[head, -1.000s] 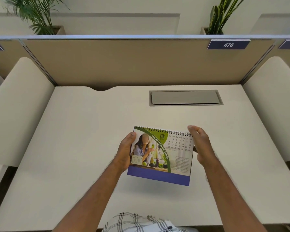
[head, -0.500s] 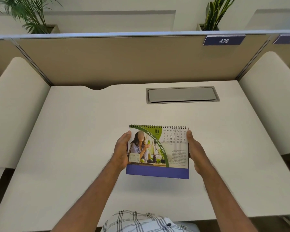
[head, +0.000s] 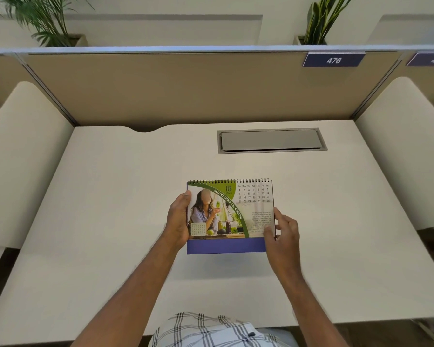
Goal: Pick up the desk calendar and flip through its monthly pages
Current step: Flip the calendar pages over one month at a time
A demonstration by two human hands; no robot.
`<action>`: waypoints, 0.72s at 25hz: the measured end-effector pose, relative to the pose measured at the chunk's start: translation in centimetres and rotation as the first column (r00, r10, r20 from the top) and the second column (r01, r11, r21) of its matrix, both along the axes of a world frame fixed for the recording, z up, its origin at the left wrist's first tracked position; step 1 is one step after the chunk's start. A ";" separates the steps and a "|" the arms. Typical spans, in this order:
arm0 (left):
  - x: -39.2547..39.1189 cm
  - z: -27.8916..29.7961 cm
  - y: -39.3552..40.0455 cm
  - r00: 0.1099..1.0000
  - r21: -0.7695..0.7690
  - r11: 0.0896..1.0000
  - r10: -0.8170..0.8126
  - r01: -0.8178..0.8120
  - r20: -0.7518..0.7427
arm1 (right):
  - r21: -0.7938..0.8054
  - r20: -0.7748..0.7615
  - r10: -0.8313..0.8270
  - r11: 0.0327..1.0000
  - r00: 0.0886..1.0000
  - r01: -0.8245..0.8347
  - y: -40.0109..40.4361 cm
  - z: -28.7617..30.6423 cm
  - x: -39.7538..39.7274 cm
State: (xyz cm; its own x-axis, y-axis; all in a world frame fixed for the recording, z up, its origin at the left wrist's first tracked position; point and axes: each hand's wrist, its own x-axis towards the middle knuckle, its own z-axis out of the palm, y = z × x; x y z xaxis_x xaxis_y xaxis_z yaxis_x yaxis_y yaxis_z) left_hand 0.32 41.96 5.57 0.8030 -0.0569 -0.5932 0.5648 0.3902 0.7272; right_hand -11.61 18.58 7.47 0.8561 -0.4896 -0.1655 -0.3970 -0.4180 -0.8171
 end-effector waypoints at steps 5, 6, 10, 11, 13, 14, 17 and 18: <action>-0.7 0.6 -0.3 1.000 0.018 1.000 0.001 -0.001 -0.007 | -0.018 -0.014 0.023 1.000 1.000 -0.024 -0.3 0.2 -0.4; -0.8 0.6 -0.3 1.000 0.017 1.000 0.003 -0.003 -0.001 | -0.044 -0.007 0.023 0.999 1.000 -0.024 -0.2 0.3 -0.5; -0.9 1.1 -0.5 1.000 0.023 1.000 -0.005 0.004 0.007 | -0.027 0.053 -0.041 0.999 0.998 0.042 -0.2 1.7 -0.5; -1.0 1.1 -0.4 1.000 0.013 1.000 -0.014 0.014 0.000 | 0.049 0.059 -0.070 0.996 0.996 0.068 -0.4 2.1 -0.5; -1.1 1.2 -0.4 0.999 -0.004 0.999 -0.038 0.038 -0.018 | 0.226 0.043 -0.127 0.967 0.991 0.114 -1.0 2.5 -0.2; -1.2 1.5 -0.4 0.998 -0.012 0.999 -0.051 0.050 -0.034 | 0.295 0.029 -0.151 0.946 0.988 0.136 -1.3 2.4 -0.1; -1.2 1.5 -0.3 0.997 -0.050 0.997 -0.068 0.066 -0.039 | 0.351 -0.002 -0.185 0.920 0.983 0.174 -1.8 2.5 -0.1; -1.1 1.5 -0.3 0.997 -0.059 0.996 -0.062 0.060 -0.037 | 0.342 0.004 -0.184 0.924 0.983 0.172 -1.9 2.6 -0.2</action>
